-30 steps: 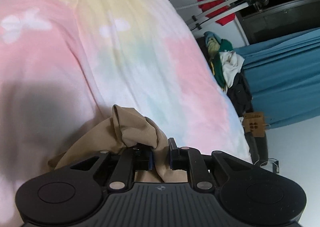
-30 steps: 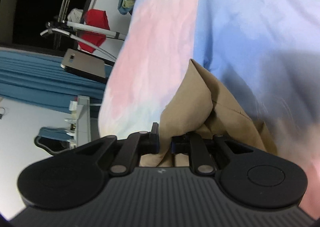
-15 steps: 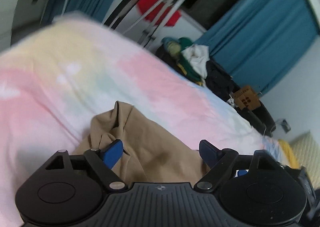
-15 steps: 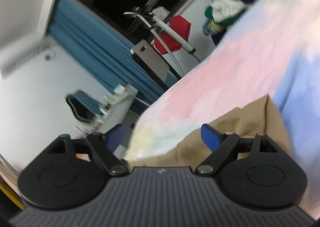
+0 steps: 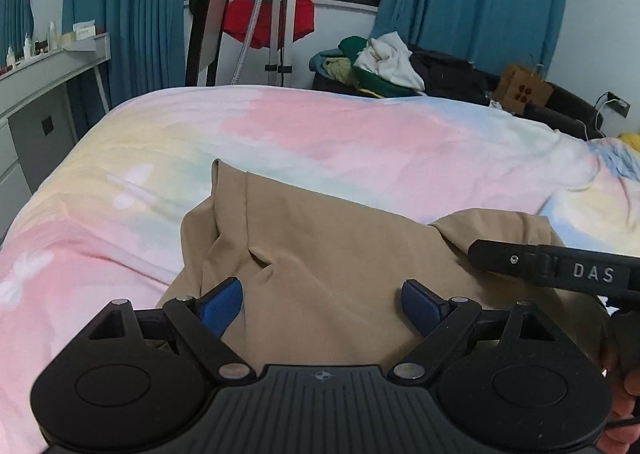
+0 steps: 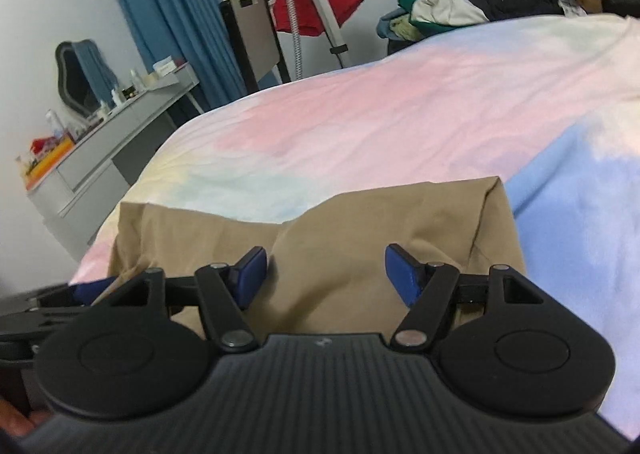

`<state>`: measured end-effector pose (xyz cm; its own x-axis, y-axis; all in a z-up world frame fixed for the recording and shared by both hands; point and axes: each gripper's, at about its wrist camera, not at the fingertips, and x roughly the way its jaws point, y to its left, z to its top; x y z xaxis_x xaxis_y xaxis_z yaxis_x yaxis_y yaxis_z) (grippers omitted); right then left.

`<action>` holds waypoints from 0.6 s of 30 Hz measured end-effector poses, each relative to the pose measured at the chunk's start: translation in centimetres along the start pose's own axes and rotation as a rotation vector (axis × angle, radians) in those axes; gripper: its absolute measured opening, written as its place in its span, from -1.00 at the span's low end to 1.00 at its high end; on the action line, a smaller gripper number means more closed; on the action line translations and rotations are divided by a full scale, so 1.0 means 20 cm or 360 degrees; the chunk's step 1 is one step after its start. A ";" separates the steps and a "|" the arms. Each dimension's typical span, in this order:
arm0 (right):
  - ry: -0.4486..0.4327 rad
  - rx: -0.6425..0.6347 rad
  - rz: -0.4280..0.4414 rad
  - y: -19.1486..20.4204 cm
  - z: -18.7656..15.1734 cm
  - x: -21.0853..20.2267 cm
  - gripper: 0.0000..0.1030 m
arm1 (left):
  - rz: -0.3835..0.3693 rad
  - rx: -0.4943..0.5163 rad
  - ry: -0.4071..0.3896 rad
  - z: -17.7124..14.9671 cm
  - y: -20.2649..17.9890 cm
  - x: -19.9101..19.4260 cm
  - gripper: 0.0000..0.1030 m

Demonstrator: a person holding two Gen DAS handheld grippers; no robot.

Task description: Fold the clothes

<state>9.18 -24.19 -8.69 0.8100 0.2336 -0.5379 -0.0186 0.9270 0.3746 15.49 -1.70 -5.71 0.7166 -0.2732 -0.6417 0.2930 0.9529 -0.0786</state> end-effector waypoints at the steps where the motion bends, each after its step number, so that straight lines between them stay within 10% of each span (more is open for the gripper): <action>1: -0.0003 -0.0009 0.0003 0.01 0.00 -0.02 0.33 | -0.0001 -0.0007 -0.0007 0.00 0.00 -0.02 0.71; 18: 0.0047 -0.0196 -0.0092 0.14 -0.13 -0.27 0.34 | 0.0012 0.0037 0.0032 -0.12 -0.11 -0.31 0.72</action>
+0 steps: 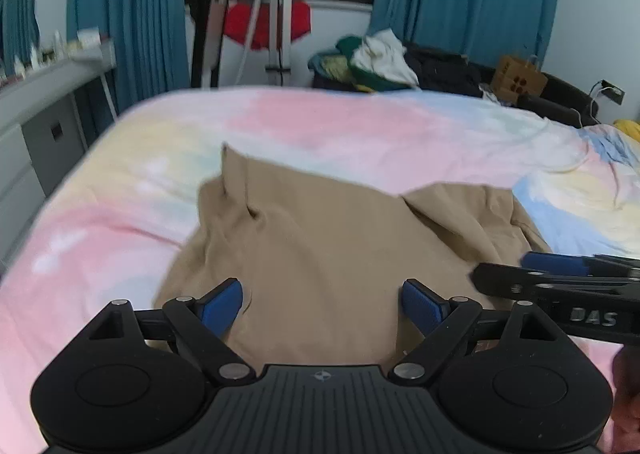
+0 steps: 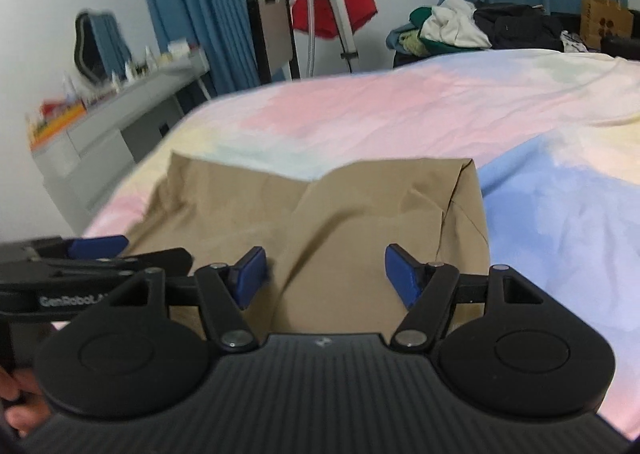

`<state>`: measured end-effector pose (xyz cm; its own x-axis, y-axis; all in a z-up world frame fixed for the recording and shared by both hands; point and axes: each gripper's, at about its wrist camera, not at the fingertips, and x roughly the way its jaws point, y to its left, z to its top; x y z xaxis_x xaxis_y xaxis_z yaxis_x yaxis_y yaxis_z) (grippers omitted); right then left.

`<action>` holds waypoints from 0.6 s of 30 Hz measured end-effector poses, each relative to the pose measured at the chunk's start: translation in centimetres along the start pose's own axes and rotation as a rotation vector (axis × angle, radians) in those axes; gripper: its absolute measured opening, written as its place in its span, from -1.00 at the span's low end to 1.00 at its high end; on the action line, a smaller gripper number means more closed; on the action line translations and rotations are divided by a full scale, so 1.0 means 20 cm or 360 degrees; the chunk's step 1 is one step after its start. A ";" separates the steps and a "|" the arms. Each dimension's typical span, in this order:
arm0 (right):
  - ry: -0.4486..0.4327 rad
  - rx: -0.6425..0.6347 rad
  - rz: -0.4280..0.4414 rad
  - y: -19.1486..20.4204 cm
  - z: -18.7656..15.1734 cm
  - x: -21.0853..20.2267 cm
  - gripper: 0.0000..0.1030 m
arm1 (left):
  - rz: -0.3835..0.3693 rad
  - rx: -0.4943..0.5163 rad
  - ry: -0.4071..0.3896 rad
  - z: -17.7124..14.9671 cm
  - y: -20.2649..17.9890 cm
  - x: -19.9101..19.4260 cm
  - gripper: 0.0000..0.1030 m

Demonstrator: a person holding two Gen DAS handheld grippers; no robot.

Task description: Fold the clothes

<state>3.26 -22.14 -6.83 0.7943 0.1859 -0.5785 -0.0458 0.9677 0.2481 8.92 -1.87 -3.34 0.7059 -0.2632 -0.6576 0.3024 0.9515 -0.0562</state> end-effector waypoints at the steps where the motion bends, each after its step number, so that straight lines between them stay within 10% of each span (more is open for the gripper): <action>1: 0.0015 0.0011 0.0002 -0.01 -0.01 0.02 0.34 | -0.0014 -0.0030 0.0009 0.00 0.02 0.01 0.72; 7: -0.0016 0.0204 0.0066 -0.07 0.02 -0.01 0.35 | -0.0144 -0.0331 0.0058 0.01 0.13 -0.07 0.74; 14: -0.0083 0.0509 0.0247 -0.16 0.05 -0.09 0.35 | -0.0699 -0.1095 0.0291 -0.16 0.34 -0.17 0.95; 18: -0.0068 0.0751 0.0454 -0.19 0.05 -0.11 0.35 | -0.0621 -0.1309 0.0391 -0.25 0.40 -0.02 0.94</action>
<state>2.30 -26.44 -5.80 0.8144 0.4129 -0.4077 0.0058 0.6968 0.7173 7.85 6.58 -7.26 0.4670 -0.6353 -0.6151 -0.1243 0.6415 -0.7570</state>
